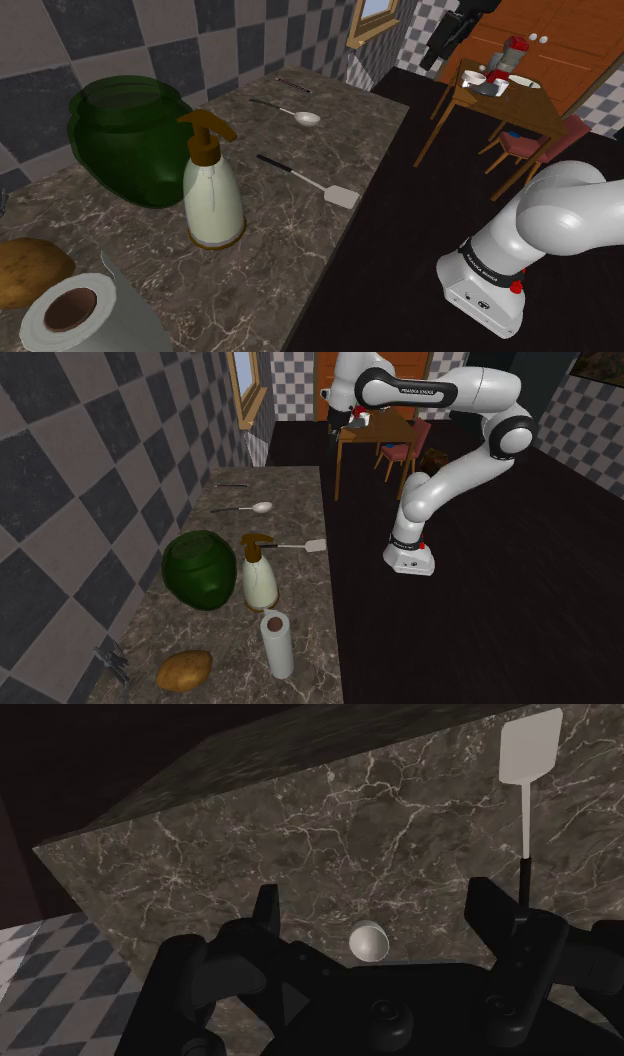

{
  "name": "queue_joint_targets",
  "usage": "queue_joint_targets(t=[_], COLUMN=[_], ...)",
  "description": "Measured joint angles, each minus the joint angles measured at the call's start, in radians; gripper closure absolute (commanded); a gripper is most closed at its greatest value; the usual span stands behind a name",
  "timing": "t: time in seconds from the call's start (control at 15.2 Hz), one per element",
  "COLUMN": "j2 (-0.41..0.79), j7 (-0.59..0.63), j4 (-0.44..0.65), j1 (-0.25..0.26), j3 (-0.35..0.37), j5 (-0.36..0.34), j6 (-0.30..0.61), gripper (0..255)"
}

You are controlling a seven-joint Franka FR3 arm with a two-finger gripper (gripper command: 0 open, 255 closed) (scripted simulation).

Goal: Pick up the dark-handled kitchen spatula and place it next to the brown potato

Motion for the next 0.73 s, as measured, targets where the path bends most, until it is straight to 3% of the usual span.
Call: queue_joint_targets(t=[0.33,0.73], j2=[0.038,0.158], j7=[0.019,0.054], j4=[-0.044,-0.099], j1=[0.022,0.062], j3=[0.032,0.098], j5=[0.024,0.067], j6=[0.067,0.216], gripper=[0,0])
